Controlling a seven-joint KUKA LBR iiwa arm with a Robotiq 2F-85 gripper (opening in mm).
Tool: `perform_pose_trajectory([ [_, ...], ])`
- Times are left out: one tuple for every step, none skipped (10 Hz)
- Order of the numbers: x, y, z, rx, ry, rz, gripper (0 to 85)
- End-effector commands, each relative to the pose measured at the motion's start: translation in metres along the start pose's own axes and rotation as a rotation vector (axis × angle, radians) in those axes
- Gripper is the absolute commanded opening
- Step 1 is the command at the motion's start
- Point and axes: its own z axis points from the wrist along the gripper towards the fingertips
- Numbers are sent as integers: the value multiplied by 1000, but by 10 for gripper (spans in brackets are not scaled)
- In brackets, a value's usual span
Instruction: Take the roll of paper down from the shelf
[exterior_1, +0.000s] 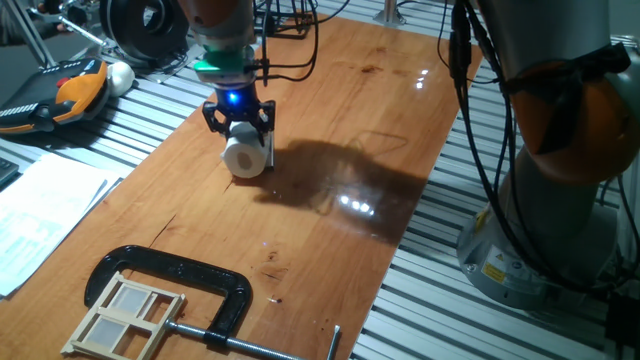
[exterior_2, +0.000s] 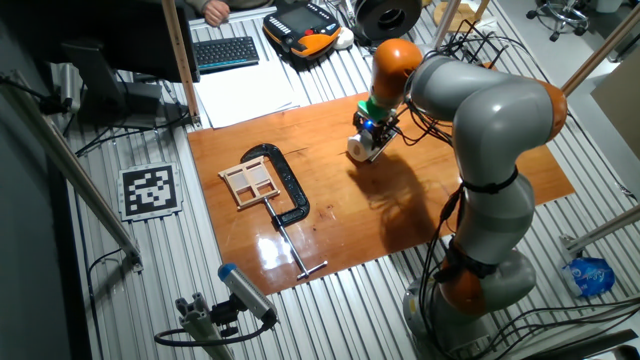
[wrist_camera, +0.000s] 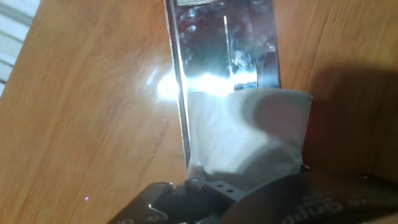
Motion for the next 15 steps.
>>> perform_pose_trajectory([
  [0,0,0,-1,-4,-18,0],
  [0,0,0,-7,18,-38,0],
  [0,0,0,-3,35,-58,0],
  [0,0,0,-1,35,-73,0],
  [0,0,0,5,33,-92,0],
  [0,0,0,6,43,-105,0],
  [0,0,0,5,42,-105,0],
  [0,0,0,6,41,-102,0],
  [6,0,-1,6,46,-95,0],
  [20,0,-2,9,48,-96,0],
  [34,-1,-3,12,39,-101,0],
  [42,-2,-4,16,38,-141,0],
  [48,-5,-2,5,27,-202,0],
  [53,-4,-1,15,12,-245,0],
  [56,-3,-3,10,19,-326,0],
])
